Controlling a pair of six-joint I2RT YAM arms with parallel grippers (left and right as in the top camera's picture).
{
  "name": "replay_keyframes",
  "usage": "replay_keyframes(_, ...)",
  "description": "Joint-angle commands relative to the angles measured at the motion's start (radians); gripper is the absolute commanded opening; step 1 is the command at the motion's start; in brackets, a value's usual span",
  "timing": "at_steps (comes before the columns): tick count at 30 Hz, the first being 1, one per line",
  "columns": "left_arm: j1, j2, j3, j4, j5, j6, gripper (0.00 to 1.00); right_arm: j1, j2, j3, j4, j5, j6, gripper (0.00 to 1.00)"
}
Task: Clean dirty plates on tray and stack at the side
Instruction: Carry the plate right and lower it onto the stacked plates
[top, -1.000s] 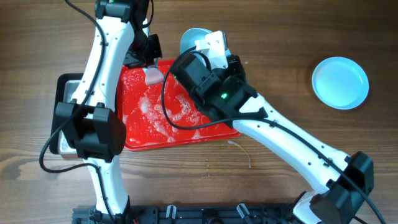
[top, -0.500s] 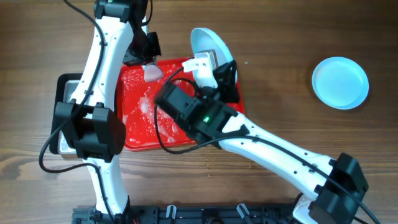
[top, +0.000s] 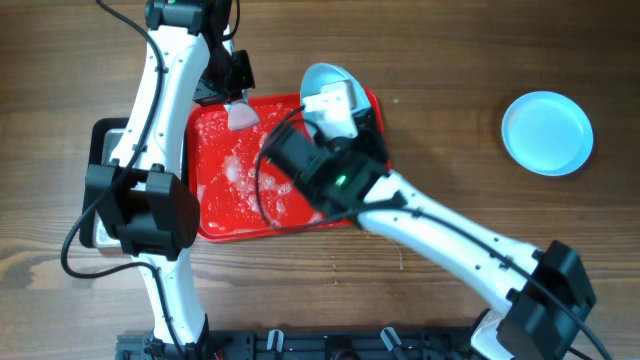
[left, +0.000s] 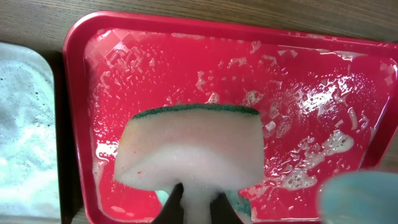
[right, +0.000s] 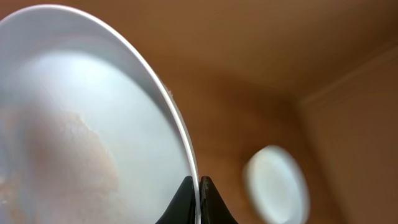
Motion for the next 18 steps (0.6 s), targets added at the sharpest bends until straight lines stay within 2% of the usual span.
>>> replay_keyframes(1, 0.005, -0.018, 0.014, 0.003, -0.017, -0.010, 0.04, -0.180, -0.002, -0.005, -0.023, -0.488, 0.055, 0.04)
replay_keyframes(5, 0.004, -0.018, 0.014, 0.002, -0.017, -0.010, 0.04, -0.402, -0.002, -0.005, -0.002, -0.930, -0.076, 0.04)
replay_keyframes(9, 0.004, -0.018, 0.014, 0.002, -0.017, -0.010, 0.04, -0.621, -0.003, -0.005, 0.015, -1.273, -0.146, 0.04)
replay_keyframes(11, 0.004, -0.018, 0.014, 0.002, -0.017, -0.010, 0.04, -0.748, -0.003, -0.005, -0.002, -1.341, -0.150, 0.04)
replay_keyframes(18, 0.004, -0.018, 0.014, 0.002, -0.016, -0.014, 0.04, -1.101, -0.003, -0.025, -0.011, -1.334, -0.135, 0.04)
